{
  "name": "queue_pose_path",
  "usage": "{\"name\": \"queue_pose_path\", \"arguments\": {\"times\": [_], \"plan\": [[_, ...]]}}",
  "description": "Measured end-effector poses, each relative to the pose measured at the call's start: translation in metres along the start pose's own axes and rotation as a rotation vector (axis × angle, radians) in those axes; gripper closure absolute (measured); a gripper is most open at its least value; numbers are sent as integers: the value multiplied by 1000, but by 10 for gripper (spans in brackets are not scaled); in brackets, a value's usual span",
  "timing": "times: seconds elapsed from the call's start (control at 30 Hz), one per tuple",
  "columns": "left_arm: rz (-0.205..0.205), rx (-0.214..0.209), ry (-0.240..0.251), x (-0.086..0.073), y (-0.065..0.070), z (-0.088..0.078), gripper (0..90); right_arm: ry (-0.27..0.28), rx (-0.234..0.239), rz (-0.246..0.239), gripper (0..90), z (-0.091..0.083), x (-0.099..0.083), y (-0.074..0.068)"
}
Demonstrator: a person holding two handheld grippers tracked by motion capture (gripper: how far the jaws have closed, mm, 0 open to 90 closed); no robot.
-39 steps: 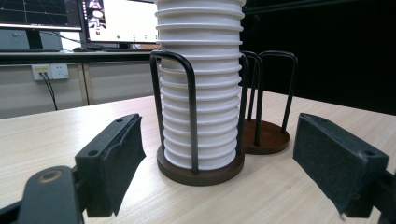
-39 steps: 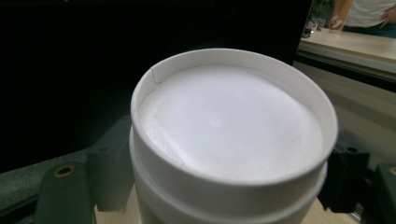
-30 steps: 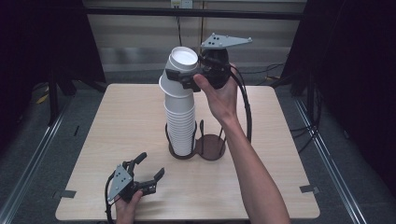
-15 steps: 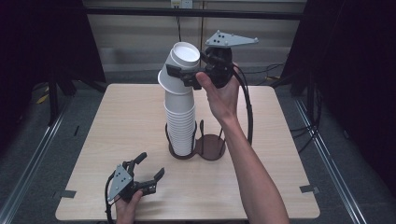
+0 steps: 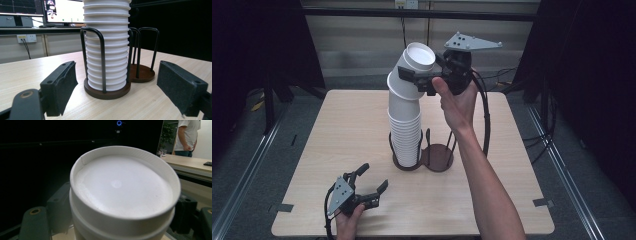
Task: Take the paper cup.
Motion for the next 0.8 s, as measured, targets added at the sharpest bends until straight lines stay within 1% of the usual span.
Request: {"name": "queue_pose_path", "arguments": {"times": [0.07,0.1,0.13,0.33,0.4,0.47,0.63,0.67,0.7,0.73,0.77,0.8], "plan": [[0,0,0,0,0,0,159,2,1,0,214,-2,0,0],[8,3,-2,0,-1,0,159,4,2,1,214,-3,0,0],[0,0,0,0,0,0,159,5,1,3,214,-5,0,0],[1,0,0,0,0,0,159,23,3,8,214,-12,0,2],[8,3,-2,0,-1,0,159,26,0,12,214,-16,0,3],[0,0,0,0,0,0,159,33,1,12,214,-20,0,3],[0,1,0,0,0,0,159,41,-5,25,214,-31,-2,8],[7,4,-2,0,-1,0,159,39,-5,26,215,-33,-3,8],[0,1,1,0,0,0,159,33,-9,20,214,-35,-4,8],[7,5,-2,0,-1,0,158,31,-17,12,214,-36,-5,8],[9,6,-4,0,-1,0,158,31,-14,15,215,-38,-6,9],[1,3,-2,0,0,0,158,32,-15,19,214,-41,-7,10]]}}
Point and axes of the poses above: each handheld gripper's, and its own axes: z roughly forward along the jaws, x roughly out of its top, y roughly to its right, the point moved 8 cm from there along z, roughly forward along the jaws, and after that the axes turned 12 degrees about z, right-handed, at the moved point
